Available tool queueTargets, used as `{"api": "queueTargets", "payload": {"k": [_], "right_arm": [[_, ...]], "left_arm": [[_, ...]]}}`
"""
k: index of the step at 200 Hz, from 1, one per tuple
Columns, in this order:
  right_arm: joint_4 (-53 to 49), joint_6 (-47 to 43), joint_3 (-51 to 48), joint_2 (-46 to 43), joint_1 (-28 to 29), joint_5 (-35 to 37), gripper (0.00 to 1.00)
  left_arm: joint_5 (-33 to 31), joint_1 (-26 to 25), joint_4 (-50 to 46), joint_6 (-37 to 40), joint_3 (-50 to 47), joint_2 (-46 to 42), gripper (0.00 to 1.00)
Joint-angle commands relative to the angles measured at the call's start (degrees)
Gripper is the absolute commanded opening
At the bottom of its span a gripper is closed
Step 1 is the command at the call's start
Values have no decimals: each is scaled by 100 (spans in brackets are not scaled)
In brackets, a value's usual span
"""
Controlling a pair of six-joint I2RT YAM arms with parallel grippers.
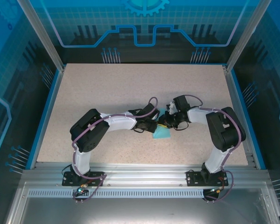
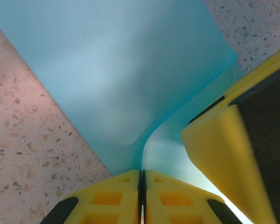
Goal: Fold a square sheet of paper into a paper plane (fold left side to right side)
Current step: Fold the triangle a second time at the center of the table.
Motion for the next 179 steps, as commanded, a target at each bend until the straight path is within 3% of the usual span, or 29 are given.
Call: {"api": "queueTargets", "payload": {"k": [1, 99, 113, 152, 179], "right_arm": [[-264, -170, 122, 113, 79, 215, 17], [-577, -392, 27, 394, 74, 640, 17], [-618, -397, -7, 438, 63, 679, 17], [-618, -397, -78, 425, 21, 699, 17], [-576, -379, -66, 447, 17, 667, 17]], "left_arm": [[73, 44, -86, 51, 42, 186, 12], [31, 47, -155, 42, 118, 98, 14], [-33, 43, -213, 37, 138, -20, 20], [-128, 91, -366, 8, 11, -727, 52], [-63, 91, -335, -48, -280, -1335, 61]]}}
